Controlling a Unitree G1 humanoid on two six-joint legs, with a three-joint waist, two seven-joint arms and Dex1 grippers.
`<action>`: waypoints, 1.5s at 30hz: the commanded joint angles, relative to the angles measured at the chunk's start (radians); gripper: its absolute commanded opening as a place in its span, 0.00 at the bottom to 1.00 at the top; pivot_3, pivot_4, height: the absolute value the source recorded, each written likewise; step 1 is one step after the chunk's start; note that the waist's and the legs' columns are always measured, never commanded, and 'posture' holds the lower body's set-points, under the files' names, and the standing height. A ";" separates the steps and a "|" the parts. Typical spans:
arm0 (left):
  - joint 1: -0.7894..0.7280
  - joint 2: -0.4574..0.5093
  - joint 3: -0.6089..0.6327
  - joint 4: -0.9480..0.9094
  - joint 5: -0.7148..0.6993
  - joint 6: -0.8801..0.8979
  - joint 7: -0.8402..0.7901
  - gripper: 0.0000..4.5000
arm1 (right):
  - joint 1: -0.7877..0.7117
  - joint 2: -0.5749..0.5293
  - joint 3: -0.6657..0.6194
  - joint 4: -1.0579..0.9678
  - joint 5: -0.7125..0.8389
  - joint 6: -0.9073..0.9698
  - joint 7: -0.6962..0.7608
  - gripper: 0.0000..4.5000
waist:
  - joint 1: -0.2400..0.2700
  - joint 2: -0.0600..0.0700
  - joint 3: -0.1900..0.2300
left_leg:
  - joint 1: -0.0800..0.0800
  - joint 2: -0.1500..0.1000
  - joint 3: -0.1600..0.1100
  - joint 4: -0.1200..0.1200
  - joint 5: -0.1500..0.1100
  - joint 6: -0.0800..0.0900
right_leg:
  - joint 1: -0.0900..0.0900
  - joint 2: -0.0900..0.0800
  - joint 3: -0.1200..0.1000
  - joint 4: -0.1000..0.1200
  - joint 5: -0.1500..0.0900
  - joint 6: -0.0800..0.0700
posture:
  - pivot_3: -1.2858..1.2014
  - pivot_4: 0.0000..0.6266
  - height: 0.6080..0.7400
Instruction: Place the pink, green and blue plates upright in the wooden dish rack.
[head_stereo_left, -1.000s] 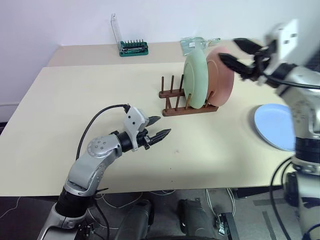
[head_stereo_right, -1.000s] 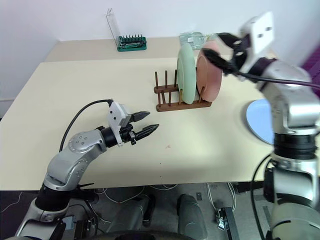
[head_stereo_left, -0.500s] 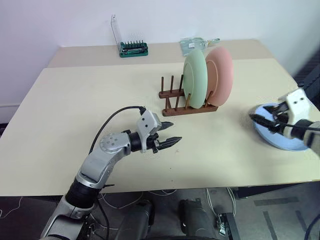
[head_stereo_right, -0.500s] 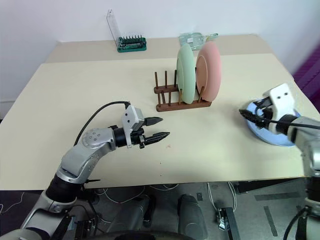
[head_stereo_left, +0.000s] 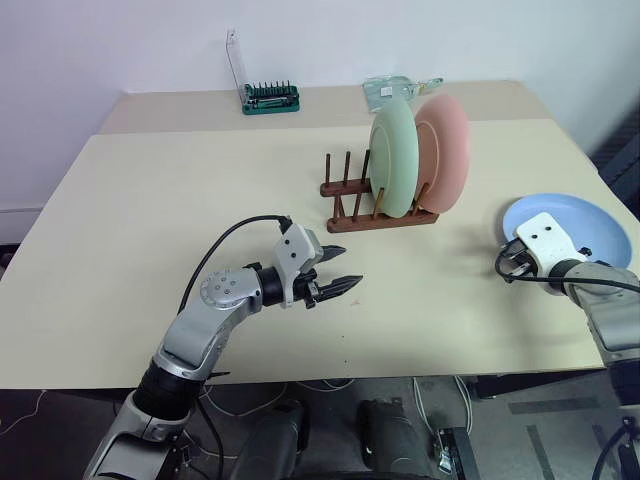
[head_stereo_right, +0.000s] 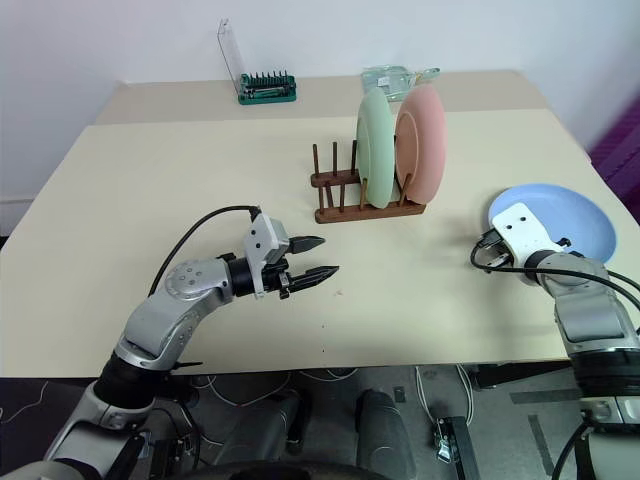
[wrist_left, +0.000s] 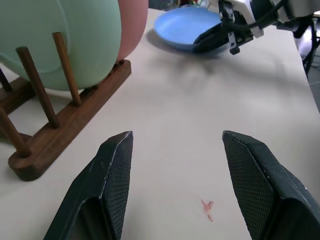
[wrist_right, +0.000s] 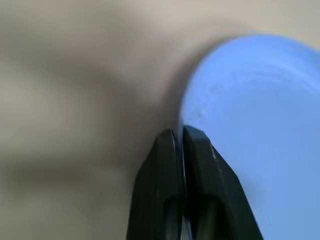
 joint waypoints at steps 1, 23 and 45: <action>0.006 0.000 0.012 -0.046 0.002 -0.016 0.008 0.65 | -0.033 0.004 0.023 0.029 -0.047 -0.050 -0.003 0.00 | -0.001 0.000 0.000 | 0.000 0.000 0.000 0.000 0.000 0.000 | 0.000 0.000 0.000 0.000 0.000 0.000 | 0.52 0.24 1.00; -0.024 -0.027 0.190 0.045 0.011 -0.079 0.140 0.65 | -0.722 0.394 -0.167 -0.302 0.653 0.069 0.042 0.00 | -0.019 0.005 0.004 | 0.000 0.002 -0.002 -0.002 0.000 -0.001 | -0.002 0.002 -0.002 0.001 0.001 0.001 | 0.52 0.24 1.00; 0.145 0.082 0.283 -0.049 -0.023 -0.059 0.117 0.65 | -0.778 0.777 -0.295 -0.039 1.194 0.479 -0.620 0.00 | -0.029 0.006 0.003 | -0.001 0.005 -0.001 -0.005 0.000 -0.002 | -0.006 0.004 0.000 0.002 0.003 -0.002 | 0.52 0.24 1.00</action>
